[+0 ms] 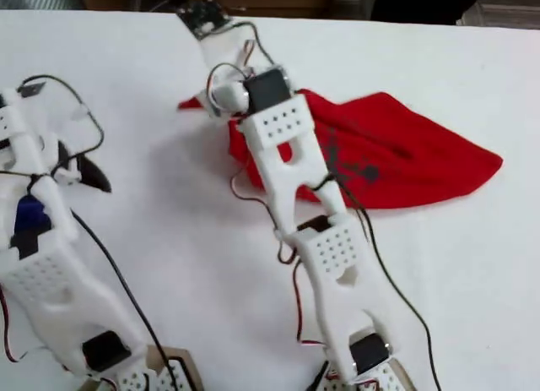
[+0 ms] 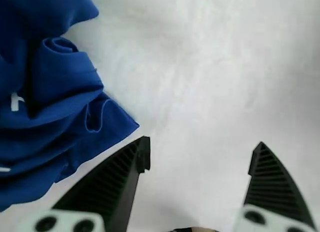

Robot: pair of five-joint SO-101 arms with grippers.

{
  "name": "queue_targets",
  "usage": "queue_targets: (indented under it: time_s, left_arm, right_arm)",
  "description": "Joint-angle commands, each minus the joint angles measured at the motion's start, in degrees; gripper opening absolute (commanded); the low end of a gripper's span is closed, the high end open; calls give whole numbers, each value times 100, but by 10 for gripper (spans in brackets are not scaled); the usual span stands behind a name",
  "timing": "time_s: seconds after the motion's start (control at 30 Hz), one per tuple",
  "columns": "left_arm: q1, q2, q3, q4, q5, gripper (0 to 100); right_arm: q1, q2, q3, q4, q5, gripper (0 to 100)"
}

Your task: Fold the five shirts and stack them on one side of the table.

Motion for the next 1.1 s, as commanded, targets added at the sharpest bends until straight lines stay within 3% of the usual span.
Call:
queue_targets:
  time_s: [0.0,0.3,0.6,0.77,1.07]
  left_arm:
    - [176,-352,13,53,9,332]
    - [352,-343,13,53,9,332]
    - [352,-343,13,53,35,332]
    - [352,-343,13,53,35,332]
    - [501,-343,4,53,18,332]
  right_arm:
    - [-180,-769,-862,391,352,20]
    - [-681,-2308,-1134,295,1187,20]
    - [-716,-3705,-1134,-787,1257,20]
    - [-180,-3943,-1055,-927,1257,20]
    - [1130,-3002,132,391,1222,21]
